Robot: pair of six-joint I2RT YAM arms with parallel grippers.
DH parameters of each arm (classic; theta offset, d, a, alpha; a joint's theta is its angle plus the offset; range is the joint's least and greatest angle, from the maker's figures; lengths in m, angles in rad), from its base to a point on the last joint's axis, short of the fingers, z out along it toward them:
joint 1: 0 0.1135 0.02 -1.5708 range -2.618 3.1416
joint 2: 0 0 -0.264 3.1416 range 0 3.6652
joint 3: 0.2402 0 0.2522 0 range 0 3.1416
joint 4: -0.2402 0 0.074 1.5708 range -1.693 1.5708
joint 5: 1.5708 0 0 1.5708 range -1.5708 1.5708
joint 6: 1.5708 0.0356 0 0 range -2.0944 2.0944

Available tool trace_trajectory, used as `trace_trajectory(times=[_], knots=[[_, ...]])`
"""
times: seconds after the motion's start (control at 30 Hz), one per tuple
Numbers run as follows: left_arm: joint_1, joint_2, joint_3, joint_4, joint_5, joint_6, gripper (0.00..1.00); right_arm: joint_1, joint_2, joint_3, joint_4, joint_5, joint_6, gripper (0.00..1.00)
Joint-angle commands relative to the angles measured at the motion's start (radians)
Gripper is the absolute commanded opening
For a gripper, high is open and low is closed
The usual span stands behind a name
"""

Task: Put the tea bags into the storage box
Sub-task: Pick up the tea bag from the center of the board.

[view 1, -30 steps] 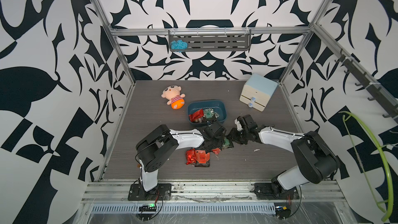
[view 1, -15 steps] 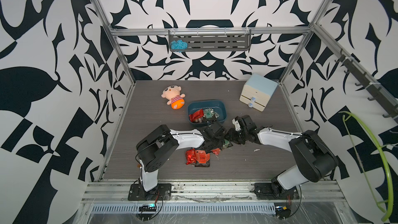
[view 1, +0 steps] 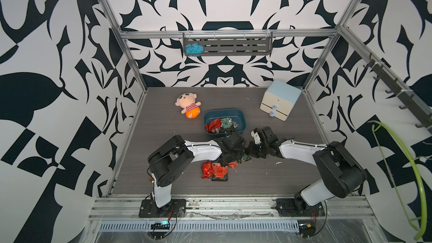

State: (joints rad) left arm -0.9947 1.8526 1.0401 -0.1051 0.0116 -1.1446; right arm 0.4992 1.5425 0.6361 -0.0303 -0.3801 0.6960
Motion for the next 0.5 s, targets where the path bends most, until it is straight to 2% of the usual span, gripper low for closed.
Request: trace_trajectory(times=[0.0, 0.13, 0.47], knots=[[-0.005, -0.029, -0.011, -0.066, -0.012, 0.01, 0.12, 0.013, -0.031, 0.006, -0.128, 0.025, -0.039, 0.0], [-0.007, -0.114, -0.035, -0.061, -0.028, 0.018, 0.09, 0.013, -0.107, 0.016, -0.218, 0.1, -0.078, 0.0], [-0.007, -0.336, -0.118, -0.095, -0.139, 0.052, 0.1, -0.007, -0.419, 0.094, -0.544, 0.452, -0.18, 0.0]])
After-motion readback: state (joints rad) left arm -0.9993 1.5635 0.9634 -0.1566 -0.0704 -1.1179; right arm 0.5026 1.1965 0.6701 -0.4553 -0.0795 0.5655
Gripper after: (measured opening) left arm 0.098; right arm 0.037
